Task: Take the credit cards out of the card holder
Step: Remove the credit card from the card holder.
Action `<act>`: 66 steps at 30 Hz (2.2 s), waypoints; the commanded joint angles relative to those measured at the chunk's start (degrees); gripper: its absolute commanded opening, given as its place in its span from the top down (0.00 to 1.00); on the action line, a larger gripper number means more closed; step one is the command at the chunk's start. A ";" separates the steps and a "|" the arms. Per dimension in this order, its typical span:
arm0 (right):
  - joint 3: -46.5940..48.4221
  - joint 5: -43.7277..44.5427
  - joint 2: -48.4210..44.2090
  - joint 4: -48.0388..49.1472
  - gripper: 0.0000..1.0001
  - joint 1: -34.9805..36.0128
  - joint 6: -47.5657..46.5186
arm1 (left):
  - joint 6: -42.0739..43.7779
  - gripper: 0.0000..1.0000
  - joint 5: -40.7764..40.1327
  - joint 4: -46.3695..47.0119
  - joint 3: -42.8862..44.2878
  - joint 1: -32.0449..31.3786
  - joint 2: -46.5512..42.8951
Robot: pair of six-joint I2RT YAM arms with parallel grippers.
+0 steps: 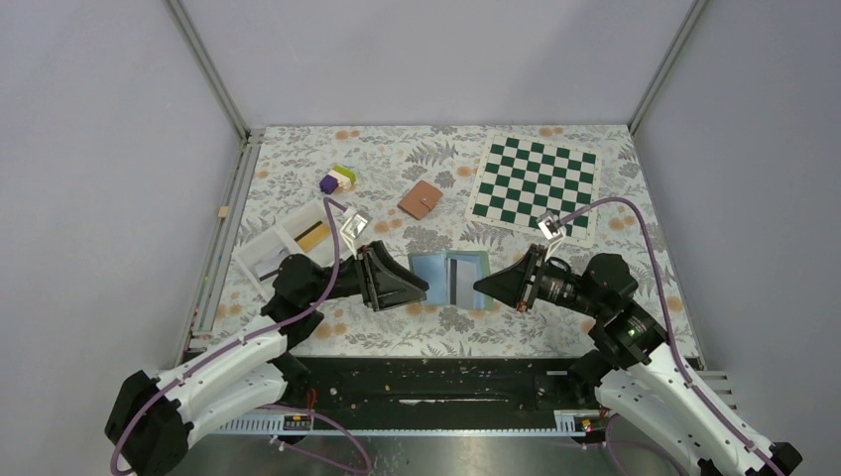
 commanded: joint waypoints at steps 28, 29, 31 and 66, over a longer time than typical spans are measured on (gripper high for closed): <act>-5.37 -10.70 3.74 25.17 1.00 -0.04 12.55 | -2.19 0.43 -4.52 16.59 1.77 -4.69 7.61; -5.53 -10.88 3.86 25.44 1.00 -0.08 12.68 | -3.52 0.44 -4.20 19.47 1.13 -4.78 8.22; -5.69 -10.77 3.87 25.58 1.00 -0.04 12.66 | -6.02 0.46 -3.74 24.77 -0.30 -4.78 9.33; -4.84 -10.48 0.82 20.99 1.00 -0.04 10.55 | -2.37 1.00 -9.29 8.74 -2.58 -4.38 1.35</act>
